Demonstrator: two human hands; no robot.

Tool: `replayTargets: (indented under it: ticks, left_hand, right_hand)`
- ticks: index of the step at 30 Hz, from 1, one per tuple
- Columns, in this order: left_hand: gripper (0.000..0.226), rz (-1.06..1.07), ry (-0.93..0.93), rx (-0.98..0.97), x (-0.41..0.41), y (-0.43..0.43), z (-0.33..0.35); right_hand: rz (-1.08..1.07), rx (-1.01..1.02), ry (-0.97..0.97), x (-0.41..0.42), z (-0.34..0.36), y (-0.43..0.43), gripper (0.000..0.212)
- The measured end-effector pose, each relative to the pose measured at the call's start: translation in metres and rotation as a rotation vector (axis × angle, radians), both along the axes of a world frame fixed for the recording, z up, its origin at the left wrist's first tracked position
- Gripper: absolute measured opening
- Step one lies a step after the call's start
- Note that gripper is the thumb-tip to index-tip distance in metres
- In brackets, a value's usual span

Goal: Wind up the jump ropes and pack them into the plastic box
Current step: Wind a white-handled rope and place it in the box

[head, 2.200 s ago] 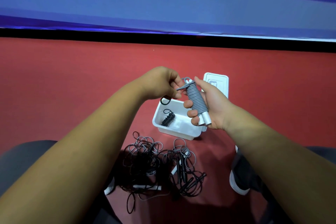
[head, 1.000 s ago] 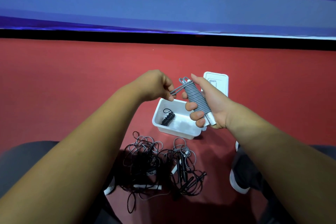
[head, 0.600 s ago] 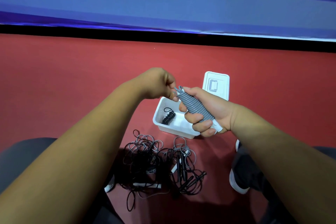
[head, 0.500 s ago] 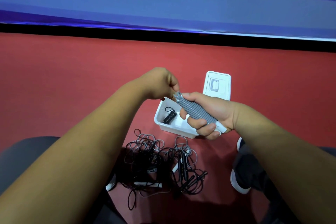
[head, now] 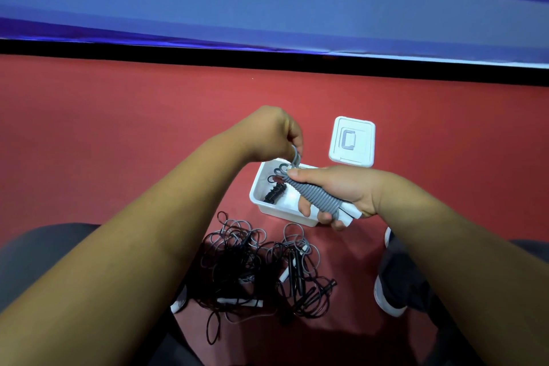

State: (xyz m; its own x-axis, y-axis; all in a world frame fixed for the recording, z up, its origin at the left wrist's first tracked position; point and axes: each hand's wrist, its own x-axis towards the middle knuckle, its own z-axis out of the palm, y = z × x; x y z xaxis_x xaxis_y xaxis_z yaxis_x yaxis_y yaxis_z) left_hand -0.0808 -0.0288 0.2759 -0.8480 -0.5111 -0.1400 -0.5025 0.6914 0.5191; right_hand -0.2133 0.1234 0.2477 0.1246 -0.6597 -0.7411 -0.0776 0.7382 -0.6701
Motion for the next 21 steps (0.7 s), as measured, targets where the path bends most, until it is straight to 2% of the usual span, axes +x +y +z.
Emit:
replayTargets:
  ticks: [2,5,9,14,17,21]
  left_hand:
    - [0.014,0.007,0.017,0.0,0.001,-0.003,0.002]
    - [0.016,-0.022,0.033,0.038,0.004,-0.01,0.006]
    - [0.028,-0.079,0.02,0.005,0.007,-0.013,0.008]
    - [0.022,0.085,0.25,0.27,0.004,-0.007,-0.008]
    - [0.017,0.158,0.306,0.33,0.004,-0.006,-0.016]
    - [0.017,0.271,0.385,0.564,0.002,0.003,-0.024]
  right_hand:
    - [-0.056,-0.013,0.007,-0.003,-0.004,-0.002,0.054]
    - [-0.096,-0.033,0.007,-0.007,-0.007,-0.004,0.041]
    - [-0.191,-0.036,-0.026,-0.015,-0.012,-0.006,0.045]
    - [-0.263,-0.031,-0.103,-0.014,-0.016,-0.008,0.05]
    - [-0.324,-0.028,-0.124,-0.013,-0.017,-0.009,0.045]
    - [-0.382,-0.027,-0.152,-0.017,-0.016,-0.01,0.041]
